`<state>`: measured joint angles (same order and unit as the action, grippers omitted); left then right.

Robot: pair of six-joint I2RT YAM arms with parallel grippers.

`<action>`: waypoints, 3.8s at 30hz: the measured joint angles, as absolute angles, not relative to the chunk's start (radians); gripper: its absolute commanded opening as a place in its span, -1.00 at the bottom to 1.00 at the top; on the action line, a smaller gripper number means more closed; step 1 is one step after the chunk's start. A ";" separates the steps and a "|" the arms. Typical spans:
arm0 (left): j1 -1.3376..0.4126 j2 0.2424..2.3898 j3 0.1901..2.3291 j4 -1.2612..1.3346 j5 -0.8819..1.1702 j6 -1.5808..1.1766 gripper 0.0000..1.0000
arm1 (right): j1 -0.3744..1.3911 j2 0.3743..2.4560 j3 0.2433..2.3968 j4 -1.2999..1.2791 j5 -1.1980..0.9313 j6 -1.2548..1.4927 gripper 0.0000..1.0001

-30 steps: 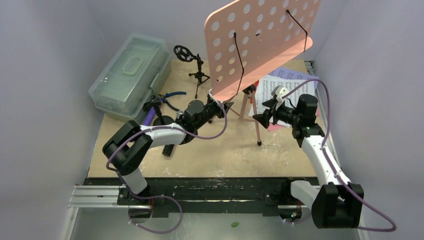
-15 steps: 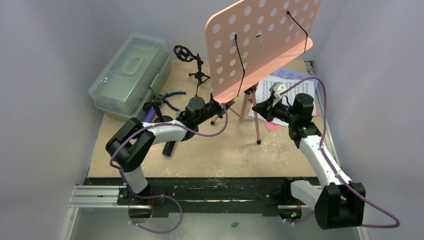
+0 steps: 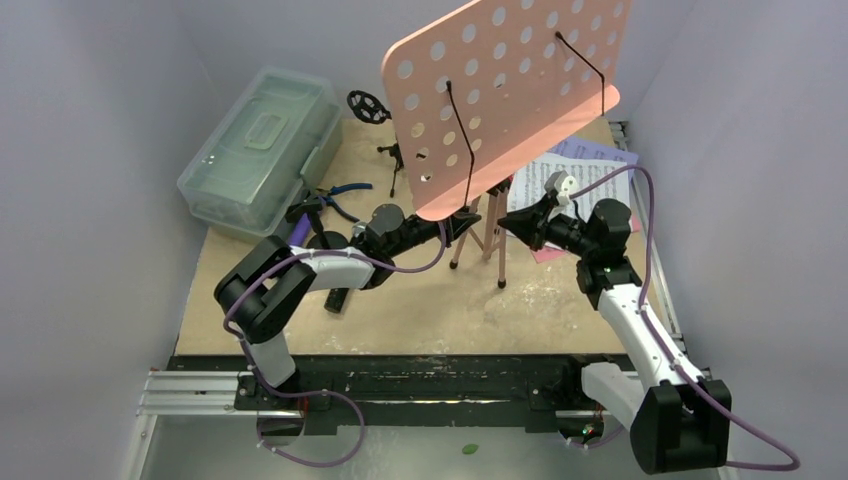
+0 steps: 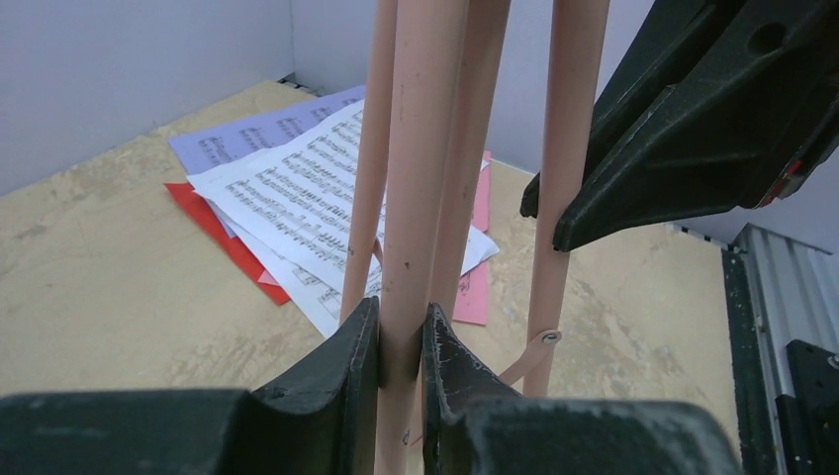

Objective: Pack up the instrument practice props
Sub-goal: Close the music stand at the center of the board, then place the music stand at the center of the board.

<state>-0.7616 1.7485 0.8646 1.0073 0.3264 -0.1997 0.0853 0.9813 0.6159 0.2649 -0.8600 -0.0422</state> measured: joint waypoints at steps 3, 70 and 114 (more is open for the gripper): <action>-0.762 1.768 0.859 1.060 0.328 -0.253 -1.00 | 0.085 0.986 0.613 0.294 -0.859 -0.023 -1.00; -1.035 1.426 0.746 0.895 -0.171 -1.118 -0.11 | 0.064 1.014 0.707 0.031 -0.926 -0.281 -1.00; -1.113 1.586 0.965 0.727 -0.599 -2.054 -0.37 | 0.057 1.027 0.707 0.051 -0.931 -0.271 -1.00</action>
